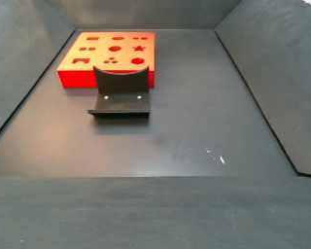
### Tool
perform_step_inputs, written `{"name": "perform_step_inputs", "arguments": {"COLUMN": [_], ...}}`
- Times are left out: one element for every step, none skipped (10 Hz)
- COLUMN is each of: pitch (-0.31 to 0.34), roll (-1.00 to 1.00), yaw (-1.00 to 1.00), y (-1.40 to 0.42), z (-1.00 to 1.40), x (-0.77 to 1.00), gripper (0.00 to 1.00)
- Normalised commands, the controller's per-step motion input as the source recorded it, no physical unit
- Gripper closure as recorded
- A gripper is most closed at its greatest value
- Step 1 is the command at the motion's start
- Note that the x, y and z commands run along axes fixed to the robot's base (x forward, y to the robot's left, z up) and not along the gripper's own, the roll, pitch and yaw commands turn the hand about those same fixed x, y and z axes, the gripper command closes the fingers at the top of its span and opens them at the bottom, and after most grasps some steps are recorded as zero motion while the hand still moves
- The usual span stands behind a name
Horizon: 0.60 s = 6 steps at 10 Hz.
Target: Insert the round object.
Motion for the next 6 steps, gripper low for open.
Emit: {"name": "perform_step_inputs", "arguments": {"pitch": [0.000, 0.004, 0.000, 0.000, 0.009, 0.013], "roll": [-0.05, -0.20, -0.22, -0.16, -0.13, -0.12], "yaw": [-0.14, -0.31, -0.22, -0.25, -0.24, -0.22], "y": [0.00, 0.22, 0.25, 0.18, 0.18, 0.18], "z": [0.00, 0.00, -0.01, -0.07, -0.12, -0.15], "x": [0.30, 0.89, 0.95, 1.00, 1.00, 1.00], "gripper": [1.00, 1.00, 1.00, 1.00, 1.00, 1.00]}}
